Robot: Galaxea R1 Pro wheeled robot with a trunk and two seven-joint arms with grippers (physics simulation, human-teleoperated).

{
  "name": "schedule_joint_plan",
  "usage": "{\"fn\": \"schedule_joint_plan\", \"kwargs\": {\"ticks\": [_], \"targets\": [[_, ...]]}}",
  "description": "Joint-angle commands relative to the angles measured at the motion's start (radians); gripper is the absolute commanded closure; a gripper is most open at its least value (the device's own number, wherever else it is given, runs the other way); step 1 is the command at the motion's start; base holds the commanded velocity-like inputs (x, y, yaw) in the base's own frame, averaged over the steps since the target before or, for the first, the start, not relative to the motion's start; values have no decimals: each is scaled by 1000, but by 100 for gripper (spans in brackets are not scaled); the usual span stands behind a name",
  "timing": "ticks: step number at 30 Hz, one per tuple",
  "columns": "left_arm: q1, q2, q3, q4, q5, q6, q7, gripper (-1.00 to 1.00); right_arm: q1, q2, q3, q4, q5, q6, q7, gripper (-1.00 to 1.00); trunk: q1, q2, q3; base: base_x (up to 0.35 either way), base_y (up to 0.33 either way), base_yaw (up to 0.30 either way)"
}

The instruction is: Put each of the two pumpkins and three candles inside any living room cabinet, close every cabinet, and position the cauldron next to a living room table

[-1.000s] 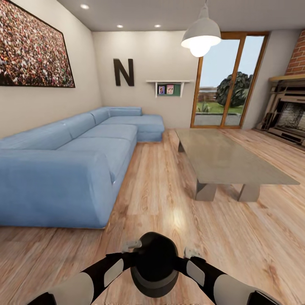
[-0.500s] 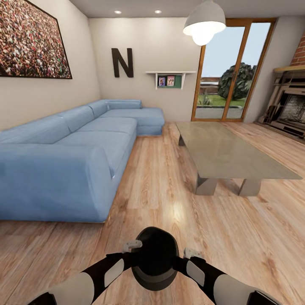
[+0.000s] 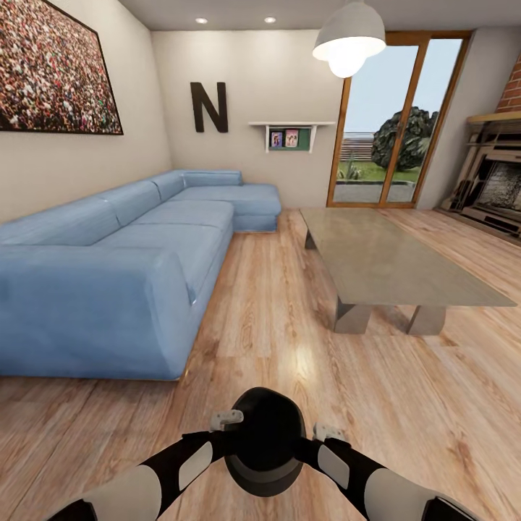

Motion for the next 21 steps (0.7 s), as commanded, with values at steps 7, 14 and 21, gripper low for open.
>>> {"fn": "schedule_joint_plan", "kwargs": {"ticks": [7, 14, 21], "targets": [[-1, 1, -7, -2, 9, 2, 6, -100, -1, 0, 6, -2, -4, -18, 3, -100, 0, 0, -1, 0, 0, 0], [-1, 1, -7, -2, 9, 2, 6, -100, -1, -1, 6, 7, -4, -23, 53, -100, 0, 0, -1, 0, 0, 0], [-1, 1, -7, -2, 9, 2, 6, -100, -1, -1, 6, 8, -5, -23, 56, -100, 2, -2, -20, 0, 0, 0]]}}
